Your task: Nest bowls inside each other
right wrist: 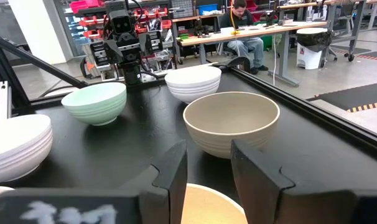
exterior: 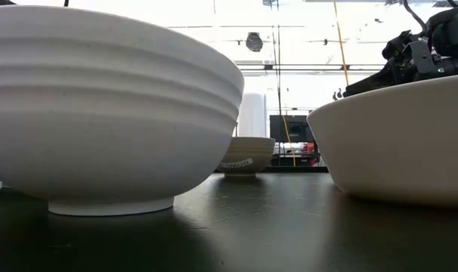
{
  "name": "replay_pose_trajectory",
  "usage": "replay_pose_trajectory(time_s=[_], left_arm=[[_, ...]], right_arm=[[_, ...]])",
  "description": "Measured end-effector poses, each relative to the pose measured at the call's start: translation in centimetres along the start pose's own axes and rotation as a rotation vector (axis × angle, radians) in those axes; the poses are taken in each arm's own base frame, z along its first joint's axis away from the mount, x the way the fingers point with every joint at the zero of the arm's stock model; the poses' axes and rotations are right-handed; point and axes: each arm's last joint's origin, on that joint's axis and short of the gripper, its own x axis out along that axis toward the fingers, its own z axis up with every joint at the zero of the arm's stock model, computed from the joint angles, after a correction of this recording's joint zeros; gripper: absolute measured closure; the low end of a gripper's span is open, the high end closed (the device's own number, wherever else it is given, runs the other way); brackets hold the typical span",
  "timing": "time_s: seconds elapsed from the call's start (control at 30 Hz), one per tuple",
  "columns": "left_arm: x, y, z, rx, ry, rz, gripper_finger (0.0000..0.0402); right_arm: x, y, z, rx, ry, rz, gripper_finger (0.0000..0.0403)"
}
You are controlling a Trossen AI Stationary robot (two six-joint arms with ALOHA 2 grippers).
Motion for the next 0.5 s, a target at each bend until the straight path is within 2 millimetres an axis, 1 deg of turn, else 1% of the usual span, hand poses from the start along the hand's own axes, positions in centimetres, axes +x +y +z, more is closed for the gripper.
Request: replay_pose_trajectory(time_s=[0.5], left_arm=[[0.0,0.0,0.0,0.0,0.0,0.0,0.0163]], right_arm=[[0.0,0.0,0.02,-0.006,-0.002,0.0,0.0287]])
